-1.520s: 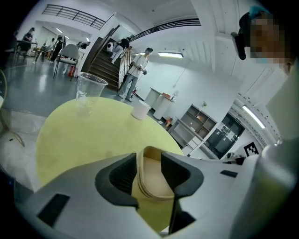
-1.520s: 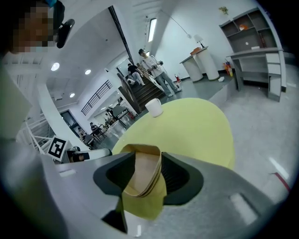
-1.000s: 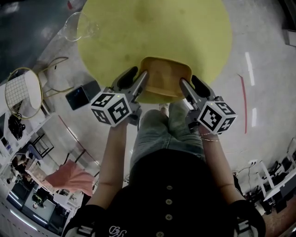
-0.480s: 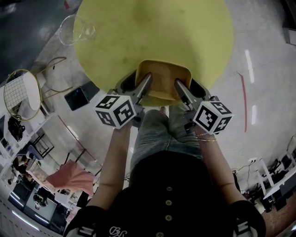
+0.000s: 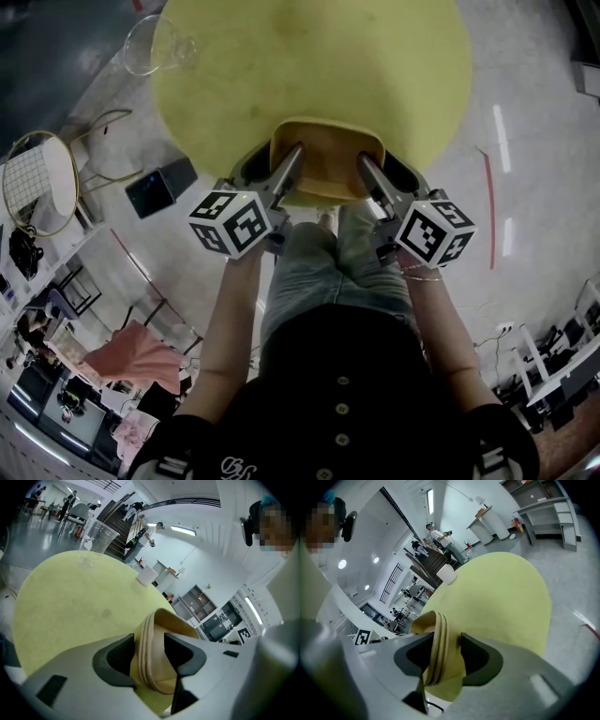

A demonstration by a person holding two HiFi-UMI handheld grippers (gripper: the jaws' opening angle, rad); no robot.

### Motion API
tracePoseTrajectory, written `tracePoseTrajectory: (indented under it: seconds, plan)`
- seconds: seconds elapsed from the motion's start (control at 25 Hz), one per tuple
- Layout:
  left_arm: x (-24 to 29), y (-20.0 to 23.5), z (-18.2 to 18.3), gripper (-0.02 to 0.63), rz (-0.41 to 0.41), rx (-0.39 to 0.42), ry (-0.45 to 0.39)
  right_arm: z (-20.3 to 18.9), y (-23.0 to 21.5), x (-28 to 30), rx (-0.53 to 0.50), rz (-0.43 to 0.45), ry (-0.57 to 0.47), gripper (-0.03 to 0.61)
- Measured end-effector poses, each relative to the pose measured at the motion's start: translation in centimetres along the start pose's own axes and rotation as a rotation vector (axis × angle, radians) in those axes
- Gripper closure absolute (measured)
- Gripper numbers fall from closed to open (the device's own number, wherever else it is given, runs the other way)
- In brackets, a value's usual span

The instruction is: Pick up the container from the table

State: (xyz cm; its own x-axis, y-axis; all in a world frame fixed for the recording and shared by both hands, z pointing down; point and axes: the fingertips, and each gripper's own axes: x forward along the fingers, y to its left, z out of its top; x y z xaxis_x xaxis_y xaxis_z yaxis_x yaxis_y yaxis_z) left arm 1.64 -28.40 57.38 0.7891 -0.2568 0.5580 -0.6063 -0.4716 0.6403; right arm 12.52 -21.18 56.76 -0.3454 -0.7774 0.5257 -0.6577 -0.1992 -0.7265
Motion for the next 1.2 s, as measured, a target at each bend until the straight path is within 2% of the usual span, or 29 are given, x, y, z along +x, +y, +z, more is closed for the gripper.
tracePoseTrajectory:
  seconds: [0.16, 0.56, 0.96, 1.2]
  plan:
    - [-1.2, -0.9, 0.6, 0.428, -0.012, -0.004, -0.047, 0.6, 1.1, -0.7, -0.035, 0.004, -0.017, 0.423]
    - [-4.9, -3.9, 3.4, 0.428, -0.045, 0.045, -0.175, 2.7, 4.7, -2.4, -0.126, 0.033, -0.082, 0.423]
    - [-7.4, -9.3, 8.2, 0.43, -0.102, 0.126, -0.31, 8.9, 8.7, -5.6, -0.263, 0.091, -0.218, 0.434]
    - [-8.9, -11.2, 12.9, 0.43, -0.114, 0.206, -0.408, 13.0, 11.8, -5.7, -0.331, 0.167, -0.284, 0.437]
